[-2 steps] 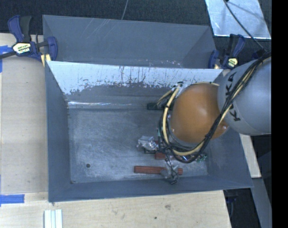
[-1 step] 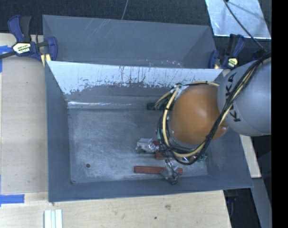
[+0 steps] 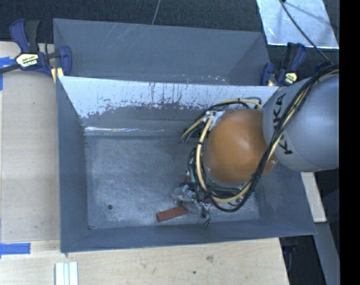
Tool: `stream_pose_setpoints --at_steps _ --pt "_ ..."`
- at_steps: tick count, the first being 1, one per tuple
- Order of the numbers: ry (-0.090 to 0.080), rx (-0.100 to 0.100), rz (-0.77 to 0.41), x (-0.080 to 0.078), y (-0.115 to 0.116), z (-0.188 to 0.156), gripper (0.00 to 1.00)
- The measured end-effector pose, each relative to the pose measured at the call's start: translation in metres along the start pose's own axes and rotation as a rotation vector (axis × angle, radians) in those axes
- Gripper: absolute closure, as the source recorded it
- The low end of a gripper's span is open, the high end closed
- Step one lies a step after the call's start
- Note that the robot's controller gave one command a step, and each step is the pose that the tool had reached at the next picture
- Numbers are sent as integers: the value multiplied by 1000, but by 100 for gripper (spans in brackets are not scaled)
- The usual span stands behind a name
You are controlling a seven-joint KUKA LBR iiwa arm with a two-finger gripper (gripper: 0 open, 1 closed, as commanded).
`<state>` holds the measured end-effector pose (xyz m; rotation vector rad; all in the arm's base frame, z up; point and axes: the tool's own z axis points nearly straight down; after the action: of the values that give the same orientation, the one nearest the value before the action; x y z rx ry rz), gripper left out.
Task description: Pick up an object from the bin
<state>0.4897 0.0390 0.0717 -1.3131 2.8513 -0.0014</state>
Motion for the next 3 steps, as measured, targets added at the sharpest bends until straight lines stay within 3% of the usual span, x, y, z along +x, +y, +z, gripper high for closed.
stream_pose_setpoints --at_steps 1,2,3 --pt "0 0 0 0 0 0 100" --pt "4 -6 -5 -2 1 -50 100" --pt "-15 12 5 -20 14 -121 100"
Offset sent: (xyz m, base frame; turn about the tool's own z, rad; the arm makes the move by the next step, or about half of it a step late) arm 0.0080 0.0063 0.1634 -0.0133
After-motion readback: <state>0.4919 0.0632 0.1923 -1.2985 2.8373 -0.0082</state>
